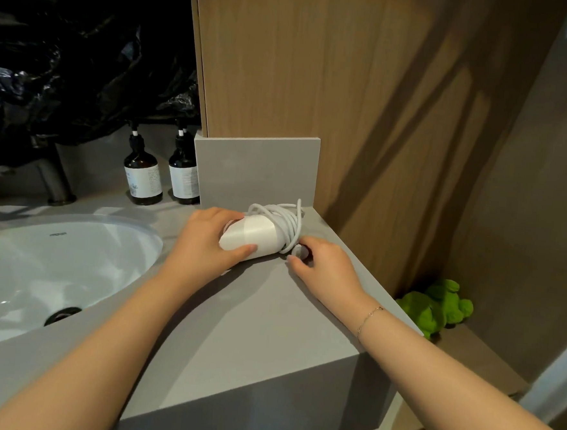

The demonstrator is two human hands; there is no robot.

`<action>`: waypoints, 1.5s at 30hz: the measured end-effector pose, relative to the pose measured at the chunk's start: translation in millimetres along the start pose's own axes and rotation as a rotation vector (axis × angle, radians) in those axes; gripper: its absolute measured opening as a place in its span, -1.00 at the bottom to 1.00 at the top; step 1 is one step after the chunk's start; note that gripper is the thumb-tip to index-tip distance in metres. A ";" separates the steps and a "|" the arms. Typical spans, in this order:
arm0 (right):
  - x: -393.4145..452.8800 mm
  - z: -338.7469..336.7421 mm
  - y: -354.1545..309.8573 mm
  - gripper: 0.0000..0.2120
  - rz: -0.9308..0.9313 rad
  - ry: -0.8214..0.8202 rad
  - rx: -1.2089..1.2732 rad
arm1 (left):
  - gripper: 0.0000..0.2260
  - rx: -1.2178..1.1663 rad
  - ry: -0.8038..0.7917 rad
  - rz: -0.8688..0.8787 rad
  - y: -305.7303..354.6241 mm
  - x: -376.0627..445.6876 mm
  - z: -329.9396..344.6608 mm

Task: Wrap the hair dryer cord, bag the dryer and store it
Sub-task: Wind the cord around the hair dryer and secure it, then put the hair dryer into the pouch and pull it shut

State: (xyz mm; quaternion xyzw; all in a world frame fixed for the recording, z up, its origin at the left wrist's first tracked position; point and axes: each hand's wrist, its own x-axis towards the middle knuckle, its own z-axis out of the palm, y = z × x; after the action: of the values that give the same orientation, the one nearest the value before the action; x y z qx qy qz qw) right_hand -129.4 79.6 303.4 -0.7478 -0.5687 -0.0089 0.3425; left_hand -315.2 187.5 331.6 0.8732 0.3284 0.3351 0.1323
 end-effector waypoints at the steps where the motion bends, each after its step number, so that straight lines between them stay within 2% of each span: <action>1: 0.9 0.4 0.0 -0.85 0.023 0.003 -0.009 | -0.47 0.009 -0.007 0.002 2.6 3.4 3.3; 3: 0.8 0.4 -0.9 -0.89 0.050 0.004 -0.023 | -0.43 0.046 0.002 -0.007 6.6 6.9 9.4; 8: -9.8 -5.1 -2.9 -0.93 0.045 0.019 -0.078 | -0.59 0.173 0.060 0.028 17.4 -16.3 8.9; 11: -24.9 -13.3 -2.8 -0.84 0.028 0.013 -0.078 | -0.67 0.178 0.117 0.092 29.6 -37.5 1.9; 15: -54.7 -34.0 -8.3 -0.60 -0.018 -0.031 -0.128 | -0.64 0.148 0.014 0.071 53.2 -62.0 -5.1; 20: -100.4 -67.9 -4.4 -0.62 -0.002 -0.048 -0.139 | -0.56 0.189 -0.055 0.002 91.8 -93.0 1.3; 27: -177.5 -113.3 30.9 -0.62 0.041 -0.022 -0.226 | -0.60 0.186 -0.085 0.133 155.7 -119.8 41.4; 32: -219.2 -133.8 78.5 -0.60 0.093 -0.026 -0.295 | -0.62 0.090 -0.112 0.246 197.4 -145.9 88.5; 38: -263.8 -137.9 145.7 -0.60 0.182 -0.084 -0.330 | -0.62 0.099 -0.299 0.300 223.2 -167.0 160.7; 45: -276.1 -122.1 223.8 -0.57 0.258 -0.208 -0.403 | -0.59 0.131 -0.560 0.208 227.3 -156.9 257.2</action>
State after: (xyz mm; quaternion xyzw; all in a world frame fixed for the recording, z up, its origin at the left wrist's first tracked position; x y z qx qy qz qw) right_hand 10.8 -243.9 173.2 -0.8642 -0.4874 -0.0012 0.1246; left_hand -120.0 -89.6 165.6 0.9672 0.2088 0.0712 0.1263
